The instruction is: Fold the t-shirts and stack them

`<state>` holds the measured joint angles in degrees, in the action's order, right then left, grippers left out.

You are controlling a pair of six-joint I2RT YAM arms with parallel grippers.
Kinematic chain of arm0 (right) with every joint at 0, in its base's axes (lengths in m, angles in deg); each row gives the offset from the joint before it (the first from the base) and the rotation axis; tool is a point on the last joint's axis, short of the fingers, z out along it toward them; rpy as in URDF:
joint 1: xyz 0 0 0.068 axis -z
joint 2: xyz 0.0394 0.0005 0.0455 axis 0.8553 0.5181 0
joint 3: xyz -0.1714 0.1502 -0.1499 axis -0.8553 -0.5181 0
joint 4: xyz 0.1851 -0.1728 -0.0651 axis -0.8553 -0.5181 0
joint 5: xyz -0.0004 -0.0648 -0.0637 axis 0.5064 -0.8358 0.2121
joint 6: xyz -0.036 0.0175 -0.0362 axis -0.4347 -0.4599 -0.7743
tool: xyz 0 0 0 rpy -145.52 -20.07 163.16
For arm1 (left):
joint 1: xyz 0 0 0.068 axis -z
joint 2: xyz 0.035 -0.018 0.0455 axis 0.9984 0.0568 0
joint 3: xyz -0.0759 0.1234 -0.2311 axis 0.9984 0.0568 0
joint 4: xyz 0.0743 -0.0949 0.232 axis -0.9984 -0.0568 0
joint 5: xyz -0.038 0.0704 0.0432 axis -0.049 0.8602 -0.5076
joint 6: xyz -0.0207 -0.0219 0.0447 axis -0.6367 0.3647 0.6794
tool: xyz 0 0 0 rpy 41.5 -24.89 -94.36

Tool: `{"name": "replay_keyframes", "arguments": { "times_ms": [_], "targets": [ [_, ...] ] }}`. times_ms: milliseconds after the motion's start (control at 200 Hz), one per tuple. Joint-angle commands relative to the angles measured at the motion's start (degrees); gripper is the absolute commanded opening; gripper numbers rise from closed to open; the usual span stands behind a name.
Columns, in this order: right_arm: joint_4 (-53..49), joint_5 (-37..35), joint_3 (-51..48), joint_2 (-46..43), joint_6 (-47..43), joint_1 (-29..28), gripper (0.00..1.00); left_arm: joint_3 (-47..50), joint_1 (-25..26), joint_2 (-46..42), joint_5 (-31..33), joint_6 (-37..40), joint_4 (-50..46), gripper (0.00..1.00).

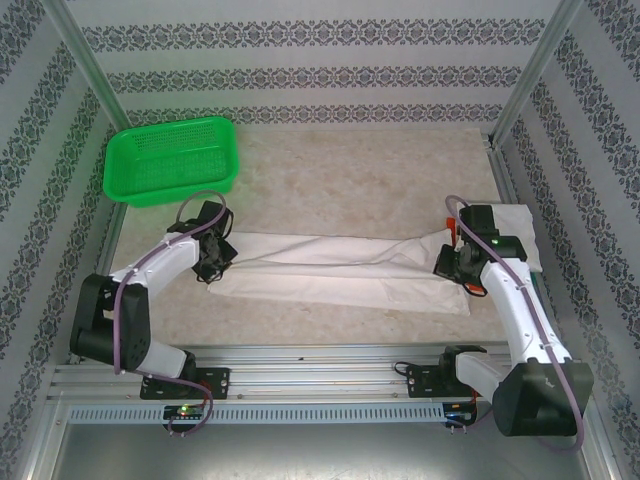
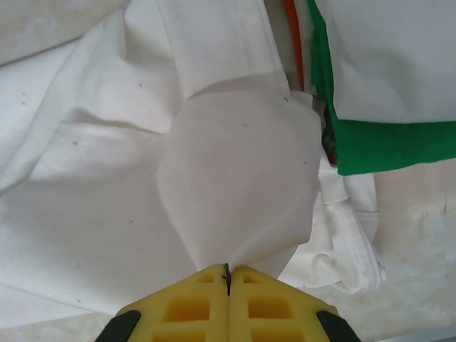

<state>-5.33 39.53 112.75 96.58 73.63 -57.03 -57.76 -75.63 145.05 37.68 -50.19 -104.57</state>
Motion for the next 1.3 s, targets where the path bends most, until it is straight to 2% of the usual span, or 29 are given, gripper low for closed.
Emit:
{"name": "replay_keyframes", "arguments": {
  "times_ms": [0, 410, 460, 555, 585, 654, 699, 759, 899, 979, 1089, 1189, 1294],
  "targets": [
    [0.8, 0.5, -1.8, 1.4, 1.4, 0.4, 0.0, 1.1, -0.6, 1.2, 0.2, -0.9, 1.2, 0.0],
    [7.4, 4.8, -6.7, 5.9, 4.9, 0.4, 0.0, 2.8, -0.6, 3.8, -0.4, 0.0, 3.2, 0.01],
    [7.3, 4.7, -6.4, 5.7, 4.8, 0.3, 0.11, 2.9, -0.6, 3.5, -0.1, 0.0, 3.0, 0.09],
    [6.4, 4.8, -5.2, 3.2, 4.5, 0.4, 0.45, 2.1, -0.6, 1.5, 0.6, 0.3, 1.3, 0.31],
    [6.2, 4.4, -4.7, 2.0, 4.4, 0.3, 0.54, 1.6, -0.6, 0.6, 1.0, 0.6, 0.4, 0.37],
    [5.1, 2.8, -3.1, -0.6, 4.0, 0.3, 0.64, 0.4, -0.4, -2.3, 2.2, 1.3, -1.2, 0.5],
    [3.9, 1.6, -1.7, -1.6, 3.7, 0.3, 0.67, -0.5, -0.2, -4.1, 2.9, 1.8, -1.9, 0.58],
    [3.0, 0.4, 0.1, -2.1, 3.0, -0.1, 0.69, -1.9, 0.4, -5.7, 3.2, 3.1, -2.1, 0.68],
    [3.9, -0.5, 2.3, 1.3, 2.8, -2.4, 0.7, -7.0, 4.2, -3.9, 2.3, 5.7, -0.6, 0.81],
    [6.4, -0.8, 3.0, 4.8, 3.7, -5.4, 0.69, -9.2, 6.6, 0.1, -0.6, 6.1, 2.3, 0.82],
    [9.6, -1.3, 3.8, 10.7, 5.4, -10.9, 0.61, -11.4, 9.5, 6.1, -3.7, 5.3, 4.8, 0.81],
    [11.3, -3.3, 5.0, 16.8, 6.5, -16.4, 0.58, -10.8, 11.2, 9.2, -4.7, 4.0, 7.0, 0.8],
    [11.4, -6.7, 7.5, 23.1, 8.2, -20.1, 0.46, -8.3, 11.3, 10.5, -6.2, 2.8, 9.4, 0.79]
  ]
}}
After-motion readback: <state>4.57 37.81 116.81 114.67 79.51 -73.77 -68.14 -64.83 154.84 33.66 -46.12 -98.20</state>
